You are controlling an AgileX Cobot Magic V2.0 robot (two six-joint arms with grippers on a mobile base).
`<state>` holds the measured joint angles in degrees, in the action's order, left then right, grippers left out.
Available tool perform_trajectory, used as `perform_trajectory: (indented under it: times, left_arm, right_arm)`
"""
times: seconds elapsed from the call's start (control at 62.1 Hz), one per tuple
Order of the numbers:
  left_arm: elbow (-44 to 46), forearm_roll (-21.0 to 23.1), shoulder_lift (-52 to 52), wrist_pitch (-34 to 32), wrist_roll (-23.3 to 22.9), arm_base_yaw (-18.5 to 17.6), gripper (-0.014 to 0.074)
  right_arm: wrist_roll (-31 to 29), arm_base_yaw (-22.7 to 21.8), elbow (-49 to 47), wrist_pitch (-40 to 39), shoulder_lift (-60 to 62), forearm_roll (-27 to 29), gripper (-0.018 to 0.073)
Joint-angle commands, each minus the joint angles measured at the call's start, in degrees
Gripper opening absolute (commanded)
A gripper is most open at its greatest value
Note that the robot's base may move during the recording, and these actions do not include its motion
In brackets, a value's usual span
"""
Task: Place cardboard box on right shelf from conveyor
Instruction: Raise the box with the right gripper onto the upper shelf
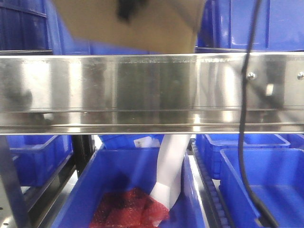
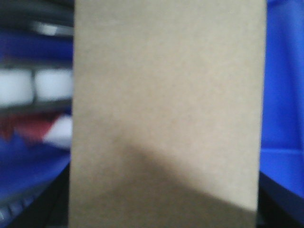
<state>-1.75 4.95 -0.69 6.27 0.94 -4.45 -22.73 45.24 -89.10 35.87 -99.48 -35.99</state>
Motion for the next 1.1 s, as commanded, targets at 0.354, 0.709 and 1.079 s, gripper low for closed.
perform_trajectory:
  times: [0.354,0.709,1.079]
  left_arm:
    - [0.16,0.27,-0.70,-4.68,-0.29,-0.40,-0.0119]
    - [0.16,0.27,-0.70,-4.68,-0.29,-0.40,-0.0119]
    - [0.16,0.27,-0.70,-4.68,-0.29,-0.40,-0.0119]
  right_arm:
    - [-5.64,-0.33,-2.52,-3.43,2.30,-3.04,0.0246]
    - [1.68,-0.33,-2.52,0.48,2.30,-2.98,0.0626]
    - [1.74,3.31,-2.52,3.00,6.85,0.11,0.0626]
